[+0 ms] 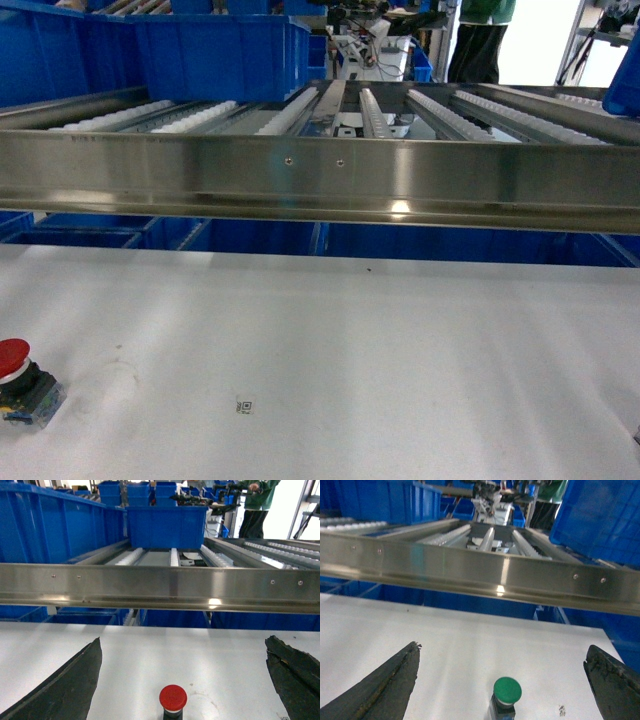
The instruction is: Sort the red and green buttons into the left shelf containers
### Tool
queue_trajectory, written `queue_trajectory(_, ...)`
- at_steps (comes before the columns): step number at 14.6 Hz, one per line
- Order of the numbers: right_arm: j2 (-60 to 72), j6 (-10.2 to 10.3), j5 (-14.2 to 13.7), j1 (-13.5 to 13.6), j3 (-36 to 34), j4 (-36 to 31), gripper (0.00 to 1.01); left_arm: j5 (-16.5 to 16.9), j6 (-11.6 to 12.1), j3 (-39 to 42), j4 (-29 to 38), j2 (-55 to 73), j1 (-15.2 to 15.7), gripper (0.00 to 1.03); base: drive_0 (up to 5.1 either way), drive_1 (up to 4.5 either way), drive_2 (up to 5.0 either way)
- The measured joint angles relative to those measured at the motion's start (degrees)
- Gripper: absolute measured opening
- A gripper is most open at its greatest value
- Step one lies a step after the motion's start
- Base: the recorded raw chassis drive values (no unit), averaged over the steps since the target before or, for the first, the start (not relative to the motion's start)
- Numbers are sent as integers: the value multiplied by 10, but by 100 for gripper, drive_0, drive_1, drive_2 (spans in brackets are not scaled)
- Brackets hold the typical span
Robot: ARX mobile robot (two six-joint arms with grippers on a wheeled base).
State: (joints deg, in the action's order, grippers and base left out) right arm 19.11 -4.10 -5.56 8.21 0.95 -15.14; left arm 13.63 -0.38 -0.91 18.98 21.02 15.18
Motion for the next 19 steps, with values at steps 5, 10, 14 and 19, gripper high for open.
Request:
queue_trajectory(5,422,1,92,-73,143,-110,98,-9,30,-158,72,396,-74,98,0,0,0)
queue_trajectory(10,618,-5,167,-118,255,-40,98,-53,36,-235,79,482,-121,98,0,0,0)
queue_trajectory(14,658,-28,208,-134,268,-5,98,-57,35,-235,77,482,-123,98,0,0,0)
queue_trajectory(19,779,-85,163,-148,298,-74,98,-57,34,-235,77,482,-123,98,0,0,0)
